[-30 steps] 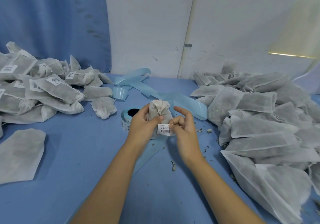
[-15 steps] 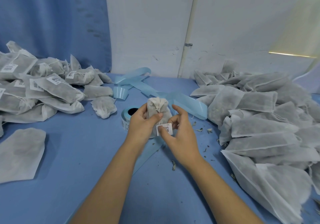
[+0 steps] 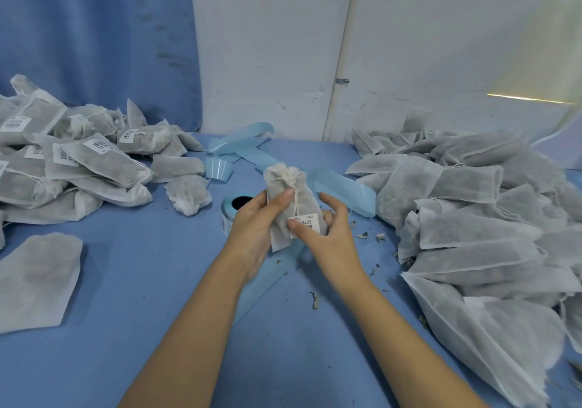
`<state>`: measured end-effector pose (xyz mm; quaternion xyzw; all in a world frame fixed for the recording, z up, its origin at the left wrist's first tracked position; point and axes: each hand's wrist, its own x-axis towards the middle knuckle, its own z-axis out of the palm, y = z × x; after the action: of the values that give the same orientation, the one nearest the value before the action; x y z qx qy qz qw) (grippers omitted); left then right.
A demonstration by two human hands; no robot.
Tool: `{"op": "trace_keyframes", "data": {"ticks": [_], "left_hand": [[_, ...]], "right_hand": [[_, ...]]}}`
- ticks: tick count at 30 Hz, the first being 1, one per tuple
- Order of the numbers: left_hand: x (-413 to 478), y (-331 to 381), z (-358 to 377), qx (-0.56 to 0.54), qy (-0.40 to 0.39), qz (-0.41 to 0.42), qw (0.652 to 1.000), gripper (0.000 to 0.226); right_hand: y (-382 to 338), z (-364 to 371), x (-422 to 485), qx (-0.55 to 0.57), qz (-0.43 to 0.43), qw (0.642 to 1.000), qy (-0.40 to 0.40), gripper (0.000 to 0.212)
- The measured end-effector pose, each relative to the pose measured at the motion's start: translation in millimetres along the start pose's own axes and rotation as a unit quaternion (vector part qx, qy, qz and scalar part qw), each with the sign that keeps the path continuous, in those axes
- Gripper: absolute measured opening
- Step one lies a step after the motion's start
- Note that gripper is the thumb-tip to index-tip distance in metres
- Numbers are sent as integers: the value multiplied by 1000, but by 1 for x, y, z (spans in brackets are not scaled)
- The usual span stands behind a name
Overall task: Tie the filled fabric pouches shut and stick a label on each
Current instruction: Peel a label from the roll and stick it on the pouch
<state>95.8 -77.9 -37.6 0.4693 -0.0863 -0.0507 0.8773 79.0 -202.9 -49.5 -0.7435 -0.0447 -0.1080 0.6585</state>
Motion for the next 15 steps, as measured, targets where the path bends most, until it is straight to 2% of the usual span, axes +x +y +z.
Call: {"op": "trace_keyframes", "data": {"ticks": [2, 5, 11, 15], "left_hand": [[-1, 2, 0, -16, -45, 1, 999, 50], [-3, 0, 1, 31, -62, -3, 998, 48], [-3, -6, 1, 65, -46, -35, 996, 53], [-5, -5, 1, 39, -34, -47, 998, 47]], "right_hand": [[-5, -1, 2, 77, 19, 997, 24, 58], [-10, -4, 3, 152, 34, 987, 40, 48], [-13, -8, 4, 156, 56, 985, 43, 27], [-17, -8, 2, 178, 66, 981, 25, 31]]}}
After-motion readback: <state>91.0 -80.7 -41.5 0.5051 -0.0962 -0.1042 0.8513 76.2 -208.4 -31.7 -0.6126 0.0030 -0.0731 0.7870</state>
